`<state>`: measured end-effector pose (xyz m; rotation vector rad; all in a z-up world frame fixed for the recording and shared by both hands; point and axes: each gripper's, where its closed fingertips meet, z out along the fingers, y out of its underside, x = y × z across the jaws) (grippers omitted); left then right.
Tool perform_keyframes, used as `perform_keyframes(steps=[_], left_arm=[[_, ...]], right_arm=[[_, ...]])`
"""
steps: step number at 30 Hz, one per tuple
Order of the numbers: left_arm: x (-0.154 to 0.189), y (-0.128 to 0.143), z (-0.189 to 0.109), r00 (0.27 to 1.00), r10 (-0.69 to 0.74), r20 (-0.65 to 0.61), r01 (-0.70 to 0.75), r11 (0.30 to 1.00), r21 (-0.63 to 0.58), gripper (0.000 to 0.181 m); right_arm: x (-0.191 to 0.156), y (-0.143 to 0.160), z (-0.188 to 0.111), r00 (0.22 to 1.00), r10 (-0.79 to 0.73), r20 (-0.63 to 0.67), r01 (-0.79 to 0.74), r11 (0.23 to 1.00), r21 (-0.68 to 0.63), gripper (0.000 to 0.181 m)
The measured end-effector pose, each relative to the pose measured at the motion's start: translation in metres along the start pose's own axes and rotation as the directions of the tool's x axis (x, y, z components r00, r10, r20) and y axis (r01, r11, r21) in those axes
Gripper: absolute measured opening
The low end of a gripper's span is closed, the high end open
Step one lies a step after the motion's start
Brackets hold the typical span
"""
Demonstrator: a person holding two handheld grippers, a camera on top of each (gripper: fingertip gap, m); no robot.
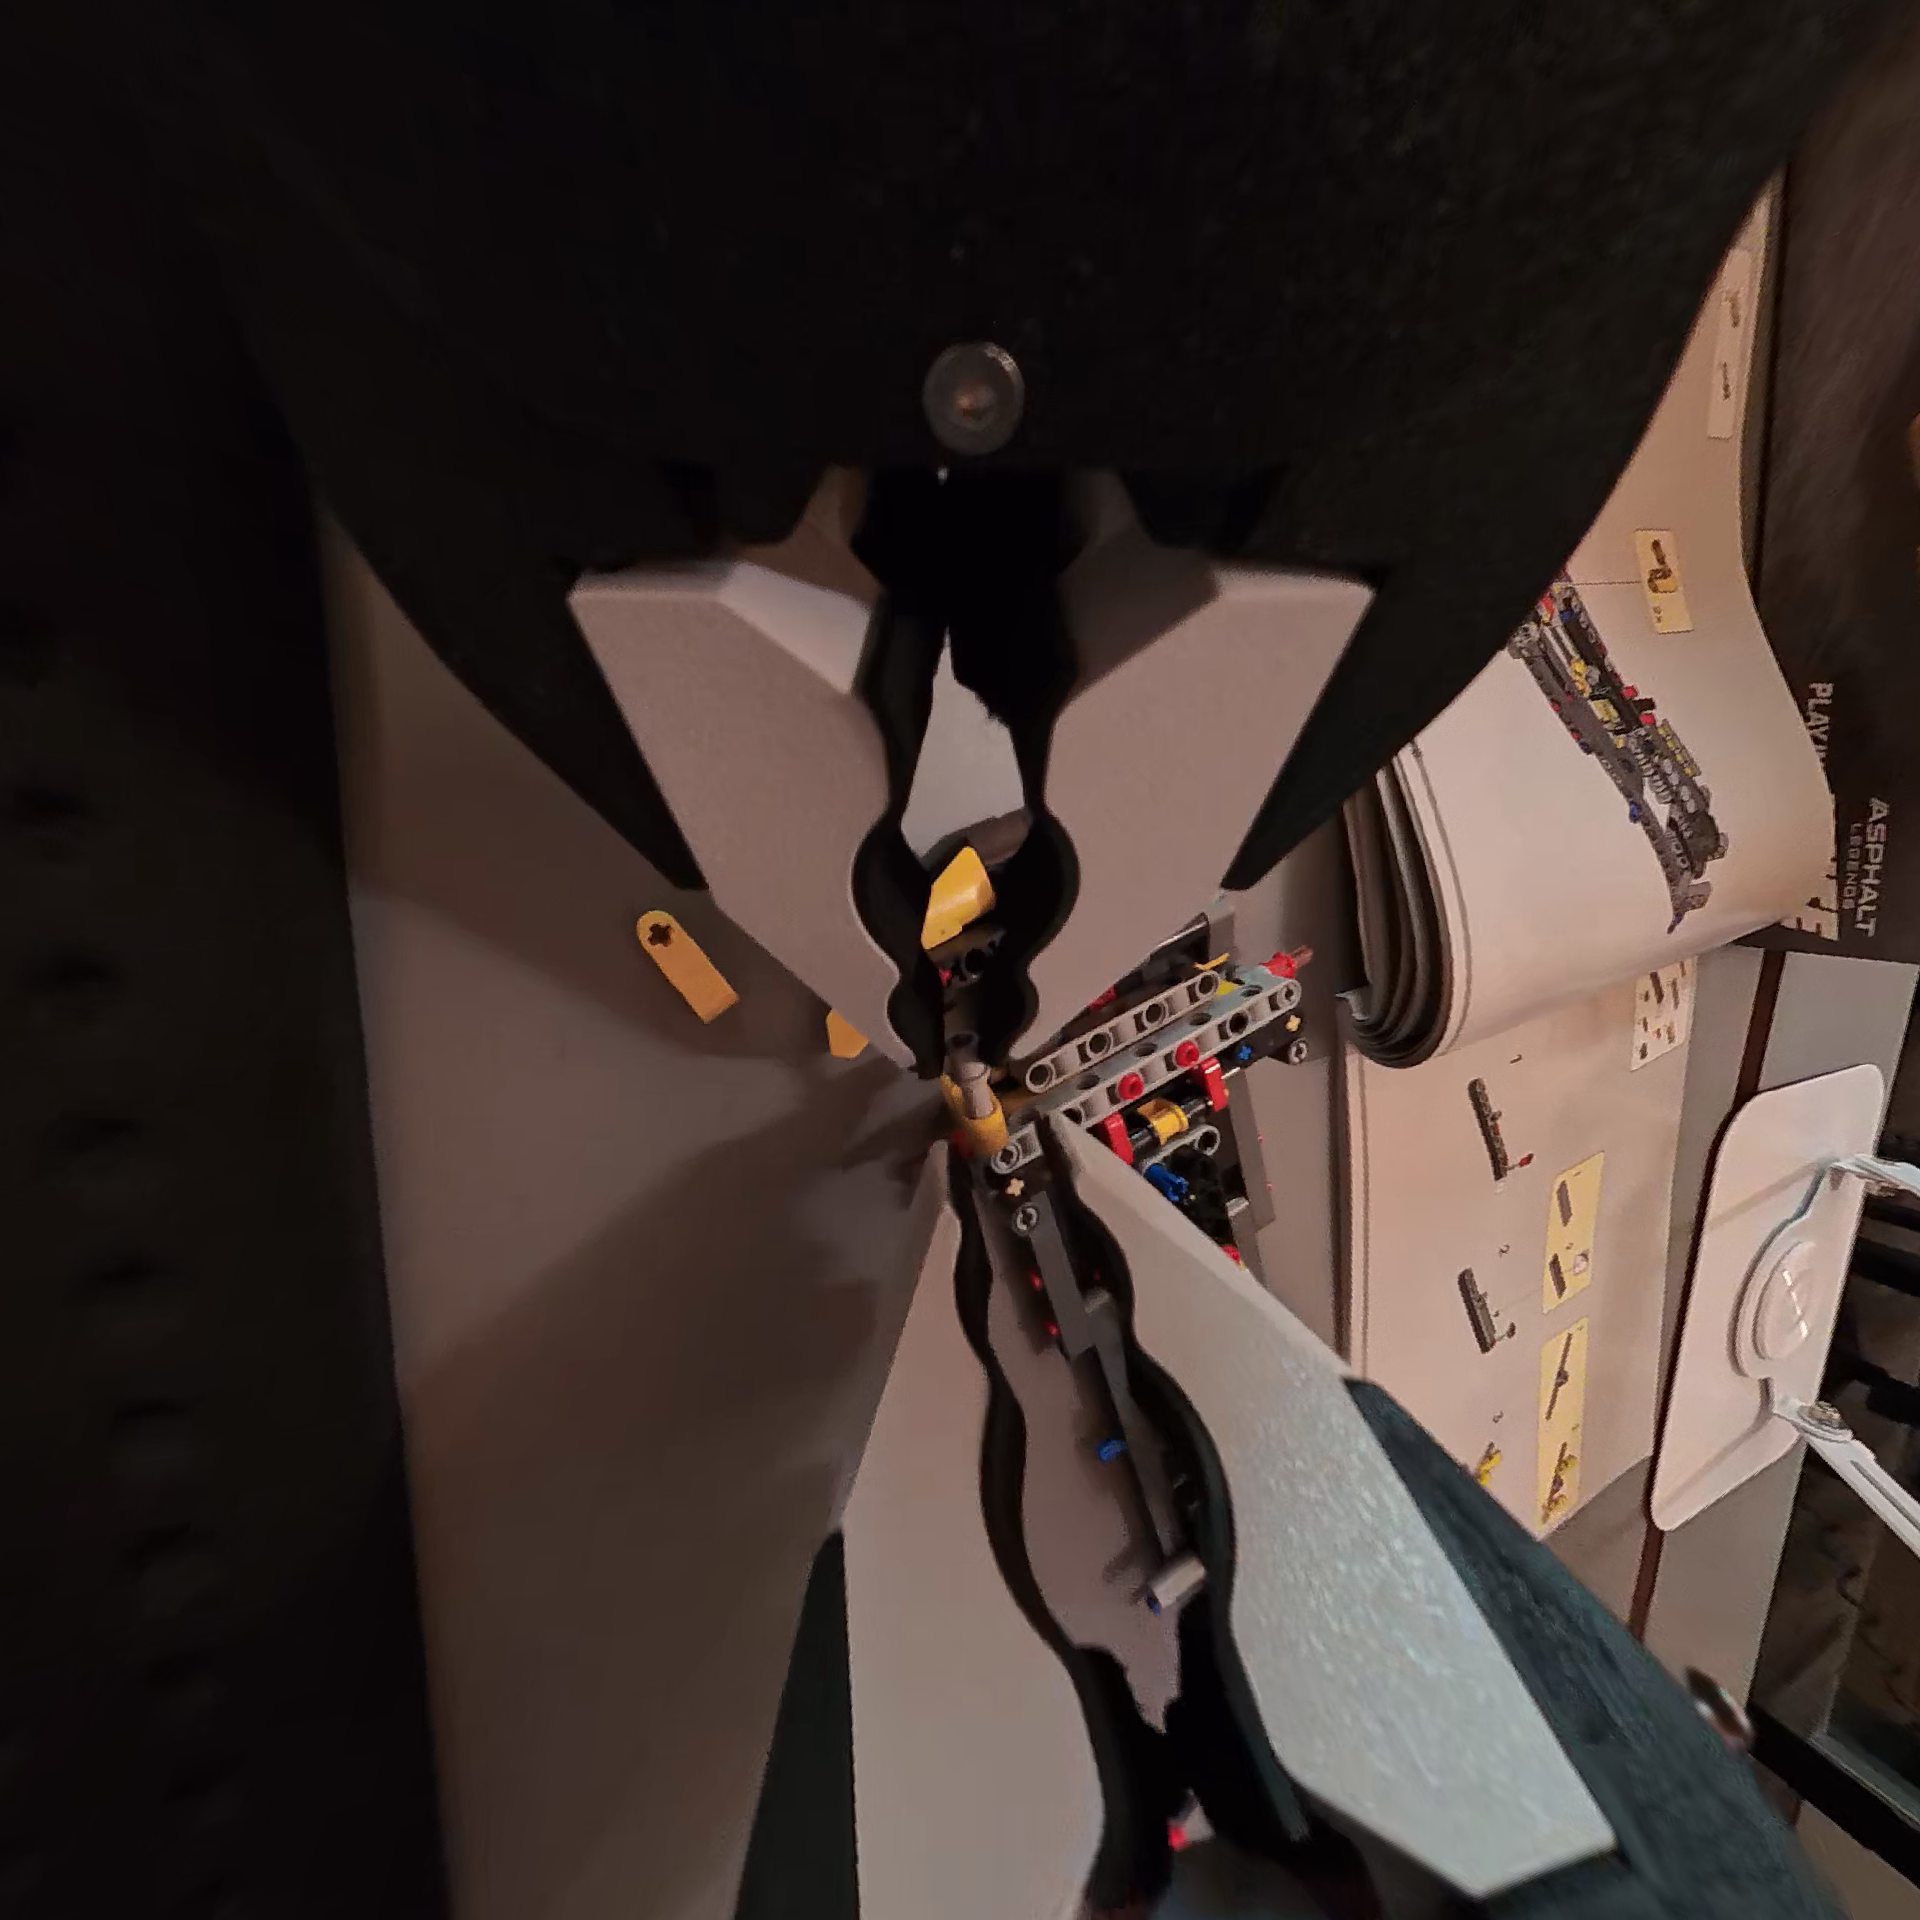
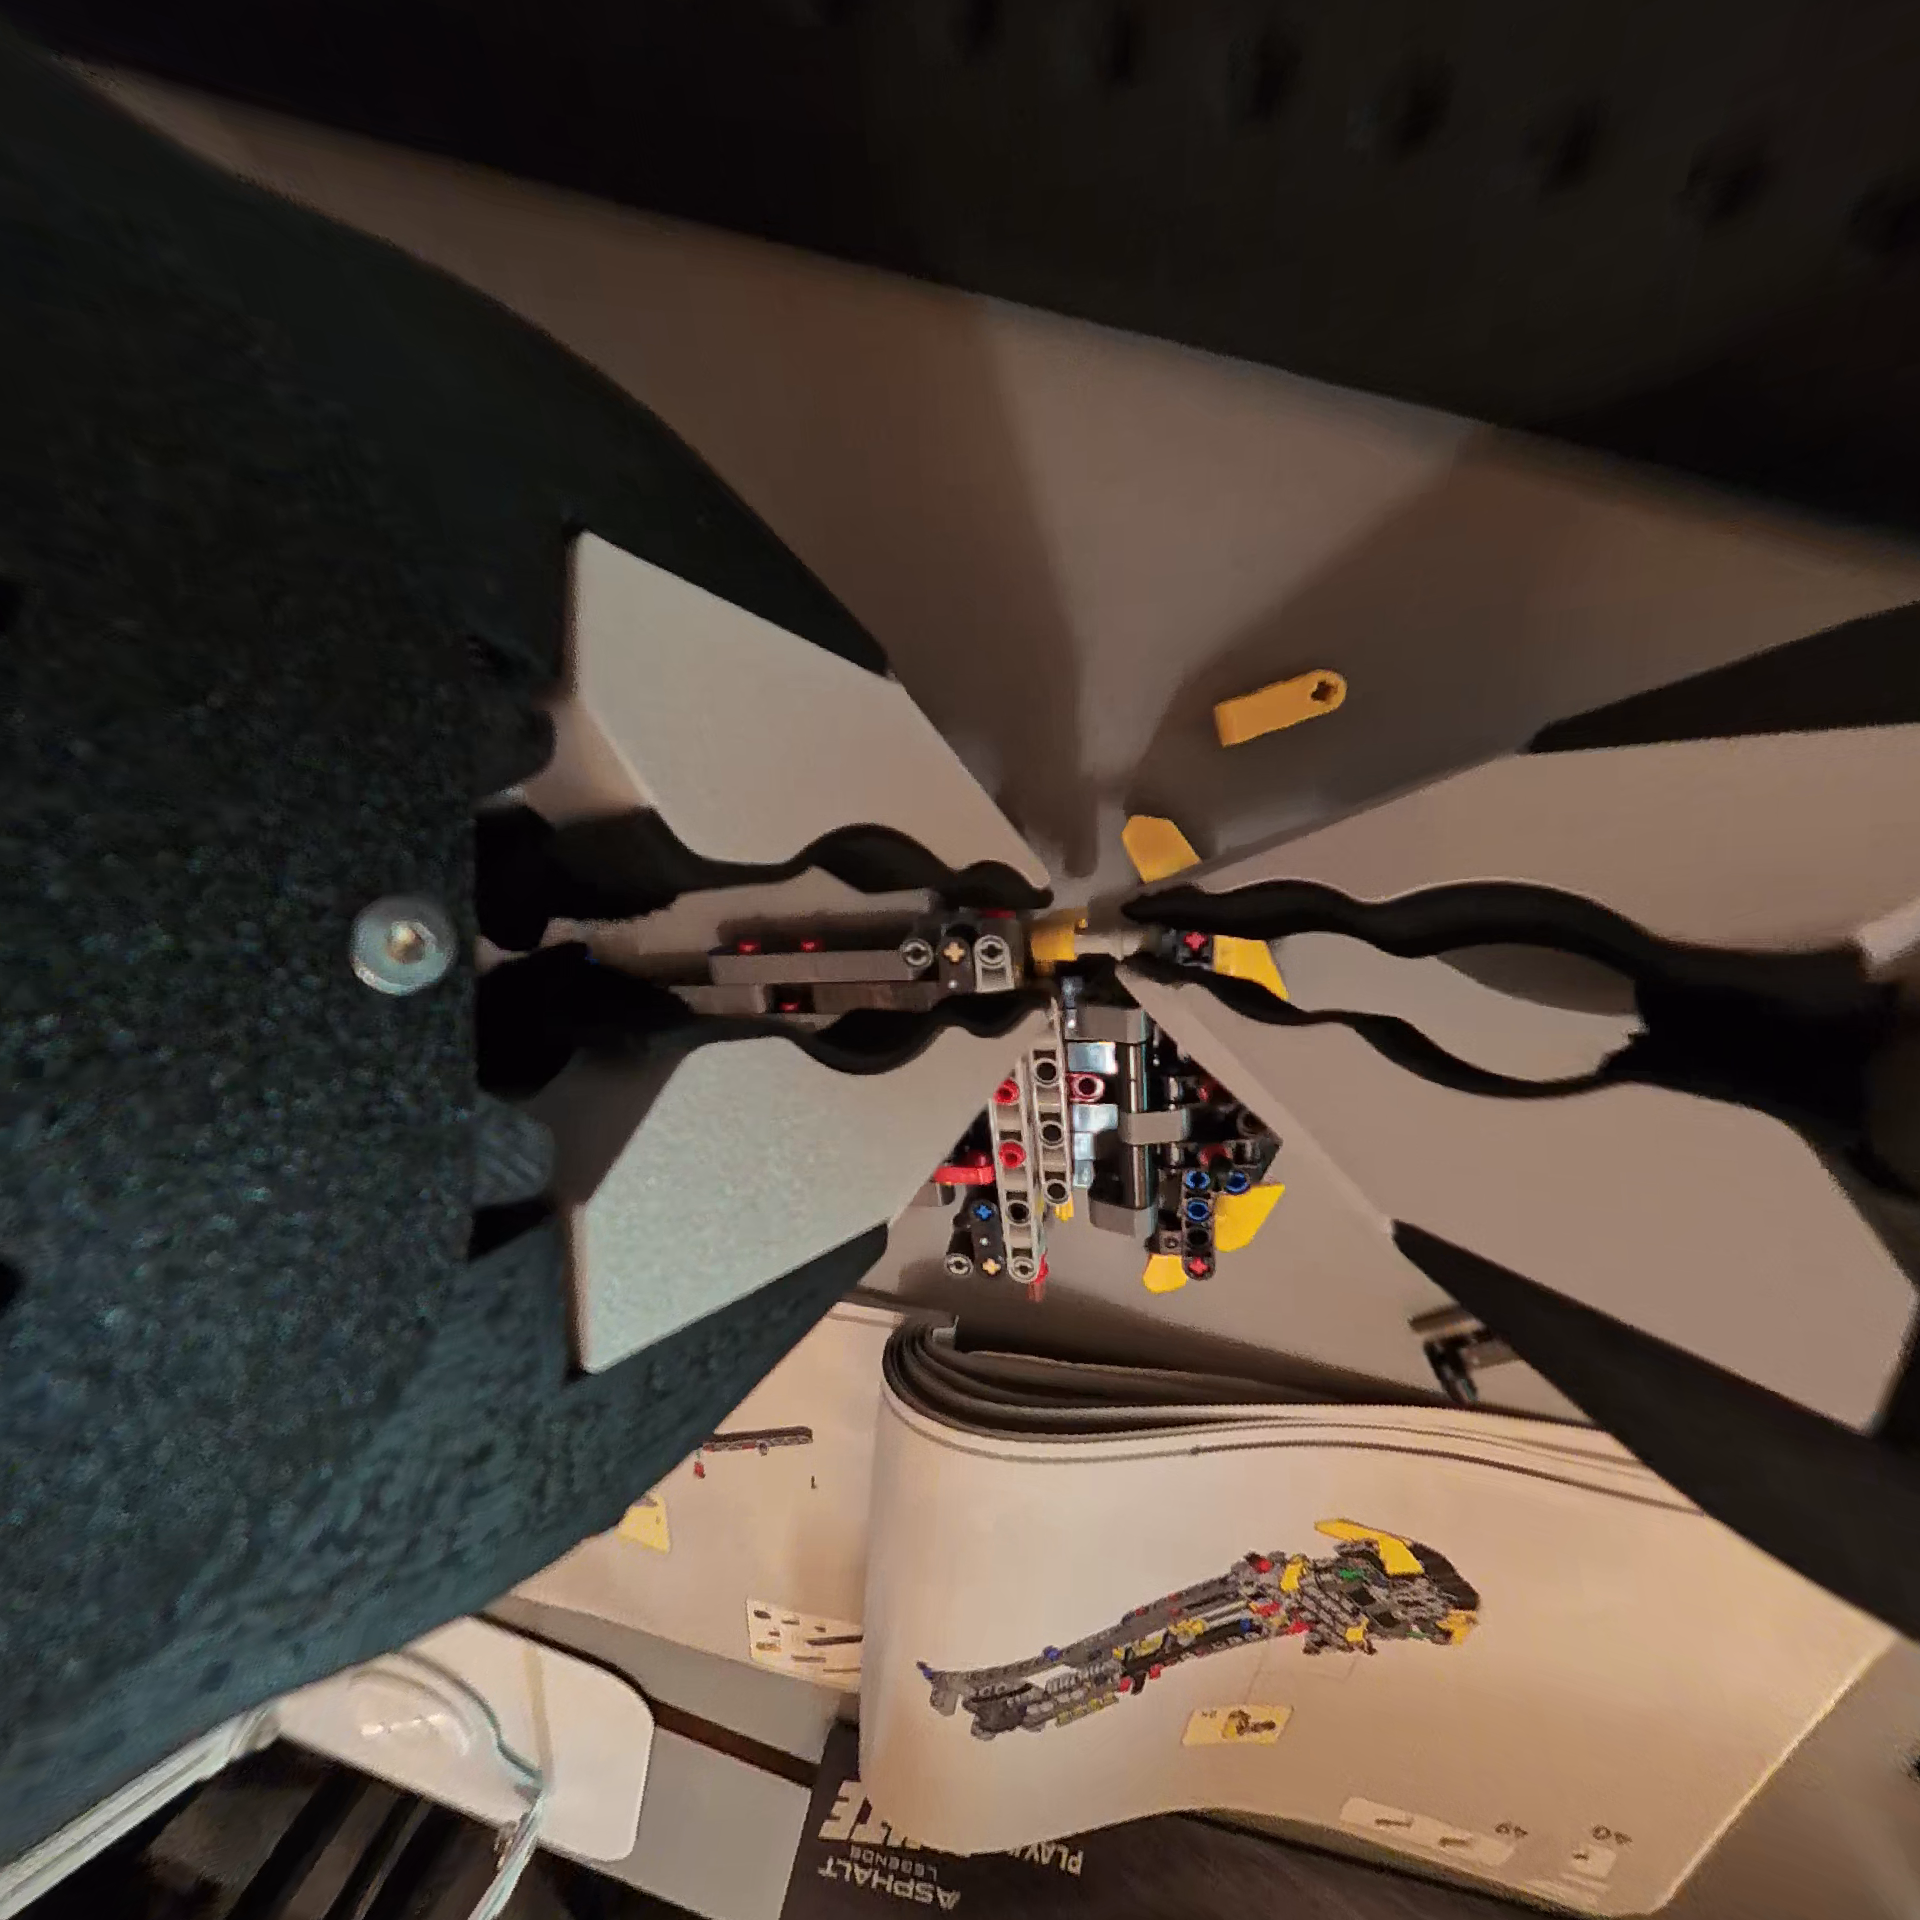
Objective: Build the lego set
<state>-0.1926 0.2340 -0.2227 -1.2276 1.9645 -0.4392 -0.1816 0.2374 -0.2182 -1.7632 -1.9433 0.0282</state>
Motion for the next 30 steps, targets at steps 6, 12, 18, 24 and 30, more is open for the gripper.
perform_keyframes(steps=[6,12,18,24,30], left_arm=[[-0.001,-0.005,0.000,1.000,-0.020,-0.004,0.020,0.999,0.027,0.004],[-0.006,-0.003,0.001,0.999,-0.046,0.020,0.045,0.999,0.018,0.004],[-0.019,-0.002,-0.016,0.941,-0.262,0.215,0.262,0.965,0.026,0.024],[0.009,-0.016,-0.014,0.739,-0.595,0.316,0.607,0.791,0.071,0.034],[0.007,-0.008,0.002,0.626,-0.663,0.412,0.719,0.695,0.027,0.044]], right_arm=[[-0.002,0.000,0.000,0.999,-0.005,0.031,0.004,1.000,0.017,0.007],[0.002,0.001,0.000,0.998,0.005,0.064,-0.006,1.000,0.028,0.006],[0.008,-0.002,0.002,0.974,0.066,0.217,-0.083,0.994,0.067,0.006],[0.009,0.001,0.007,0.959,0.032,0.283,-0.041,0.999,0.026,0.006],[0.004,0.006,0.012,0.955,0.009,0.296,-0.013,1.000,0.013,0.006]])
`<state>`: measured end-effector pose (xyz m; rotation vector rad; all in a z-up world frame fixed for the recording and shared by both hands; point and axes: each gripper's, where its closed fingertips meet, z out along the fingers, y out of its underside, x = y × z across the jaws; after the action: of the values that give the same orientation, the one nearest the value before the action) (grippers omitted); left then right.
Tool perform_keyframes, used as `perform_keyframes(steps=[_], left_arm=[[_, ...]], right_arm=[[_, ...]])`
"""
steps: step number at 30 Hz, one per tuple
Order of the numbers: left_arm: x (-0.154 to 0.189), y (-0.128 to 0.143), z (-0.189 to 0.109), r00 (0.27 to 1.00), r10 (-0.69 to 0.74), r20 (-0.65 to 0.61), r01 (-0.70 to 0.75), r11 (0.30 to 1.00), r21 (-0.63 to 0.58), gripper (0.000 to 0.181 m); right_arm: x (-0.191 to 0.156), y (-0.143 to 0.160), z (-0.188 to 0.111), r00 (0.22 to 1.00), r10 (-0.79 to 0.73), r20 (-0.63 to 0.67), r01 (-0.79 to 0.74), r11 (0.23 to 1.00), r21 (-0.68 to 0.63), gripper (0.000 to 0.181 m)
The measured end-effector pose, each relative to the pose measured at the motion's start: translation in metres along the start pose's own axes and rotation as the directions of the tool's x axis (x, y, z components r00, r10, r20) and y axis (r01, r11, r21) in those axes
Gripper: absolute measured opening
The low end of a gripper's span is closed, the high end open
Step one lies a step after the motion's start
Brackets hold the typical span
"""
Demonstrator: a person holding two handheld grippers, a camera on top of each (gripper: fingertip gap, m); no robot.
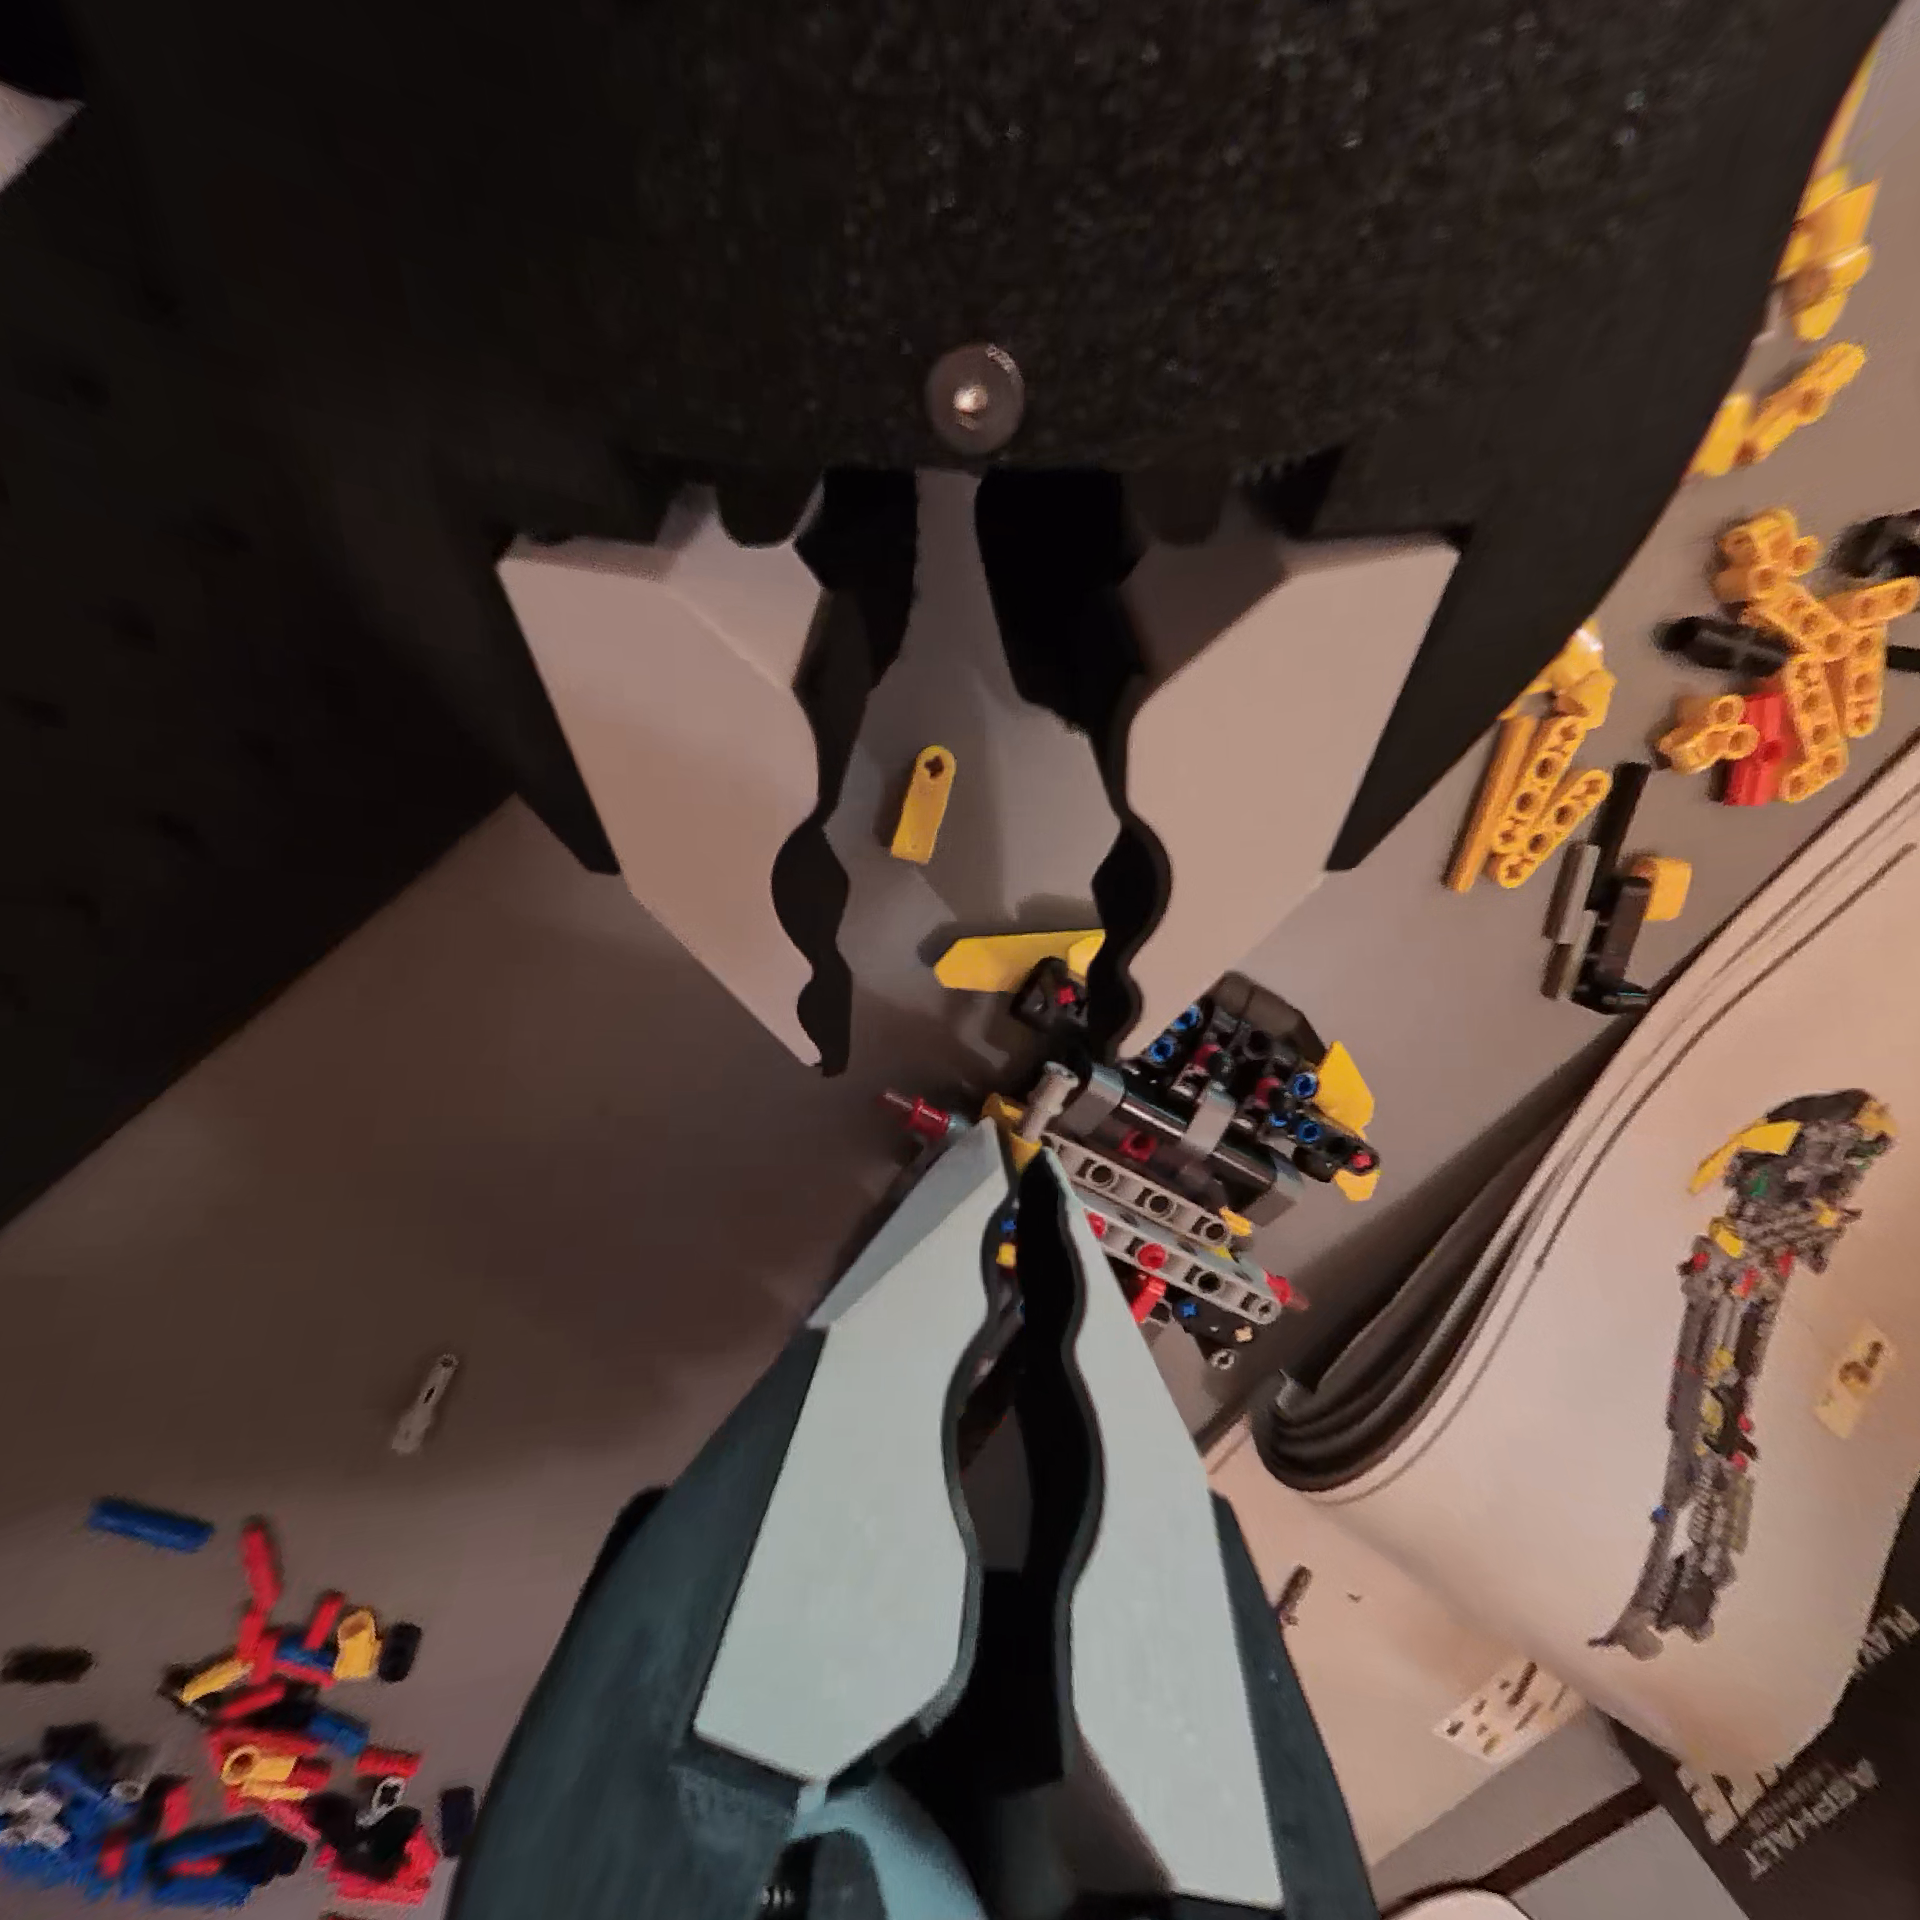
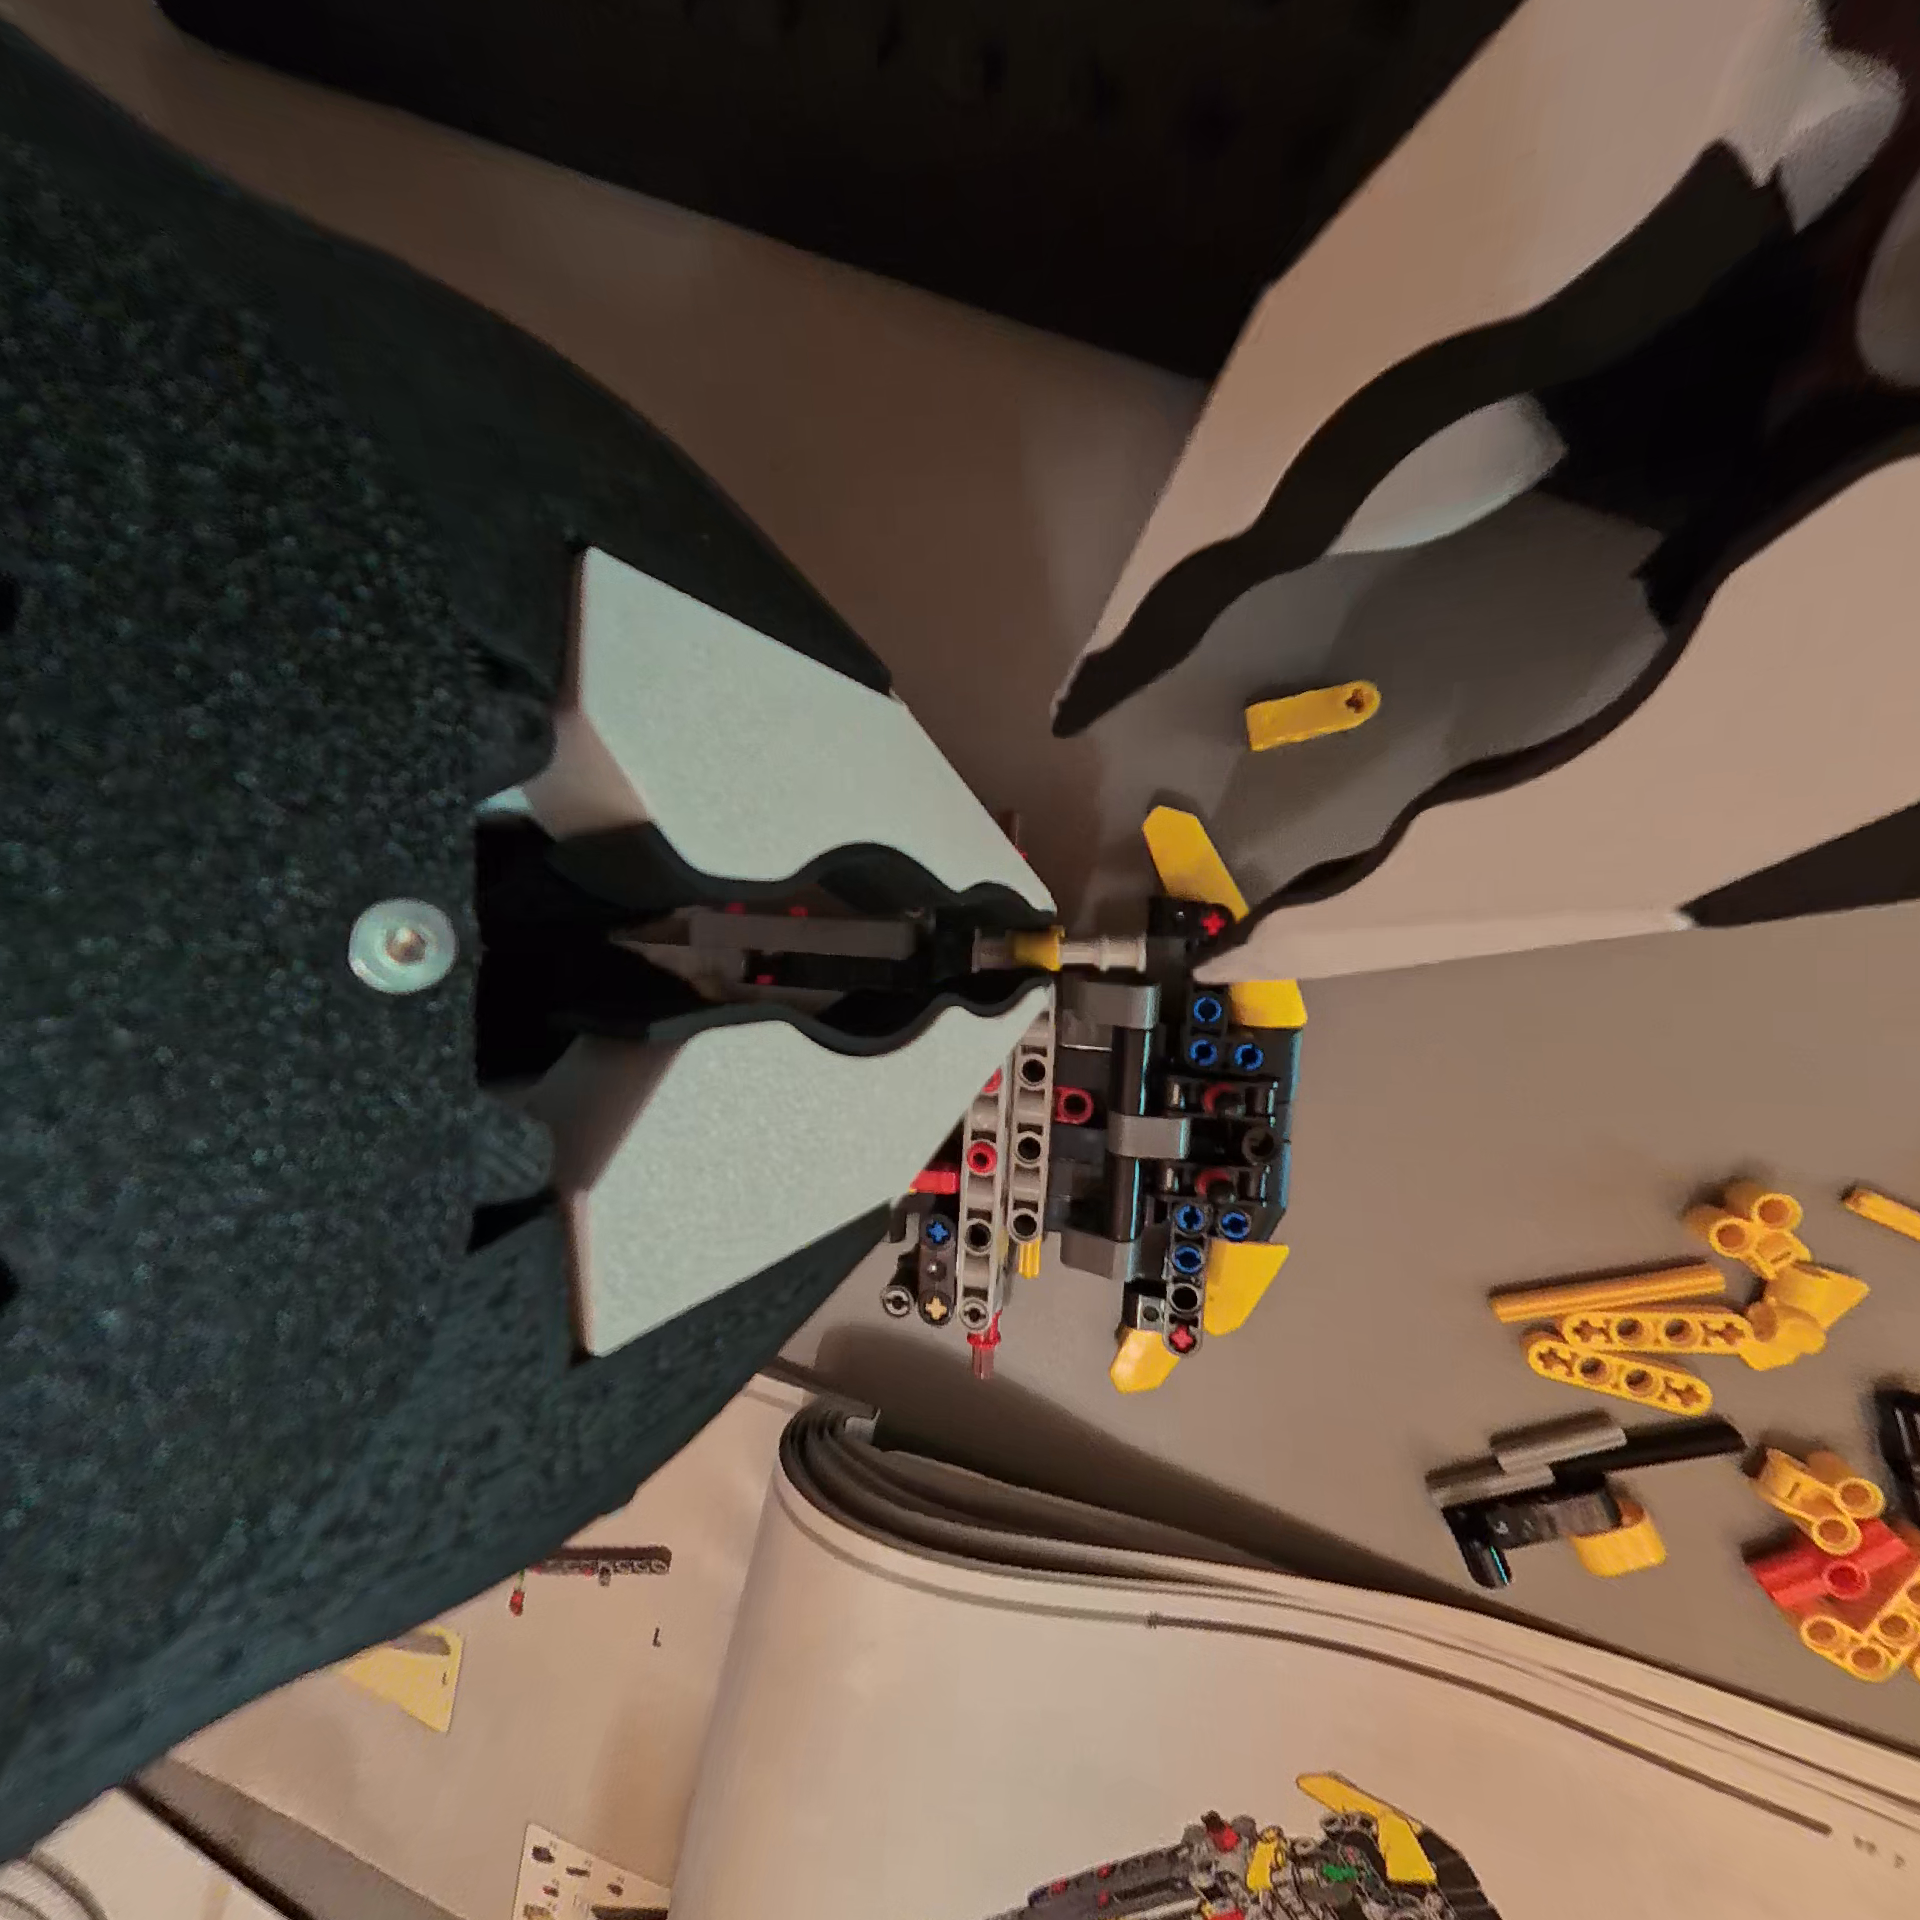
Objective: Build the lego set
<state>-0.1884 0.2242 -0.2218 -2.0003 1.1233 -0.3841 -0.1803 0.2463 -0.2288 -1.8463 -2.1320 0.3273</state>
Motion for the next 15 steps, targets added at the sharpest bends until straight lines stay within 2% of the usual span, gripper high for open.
perform_keyframes(steps=[4,9,15], left_arm=[[0.006,0.005,0.009,0.999,-0.036,-0.037,0.034,0.998,-0.060,0.045],[0.009,0.006,0.012,0.998,-0.047,-0.044,0.043,0.996,-0.079,0.048],[0.006,0.006,0.014,0.998,-0.061,-0.009,0.060,0.994,-0.089,0.044]], right_arm=[[0.002,0.001,0.000,1.000,0.015,-0.002,-0.015,1.000,0.024,0.006],[0.002,0.000,0.000,0.999,0.030,0.022,-0.031,0.998,0.057,0.006],[0.003,-0.002,0.001,0.999,0.018,0.027,-0.019,0.999,0.037,0.006]])
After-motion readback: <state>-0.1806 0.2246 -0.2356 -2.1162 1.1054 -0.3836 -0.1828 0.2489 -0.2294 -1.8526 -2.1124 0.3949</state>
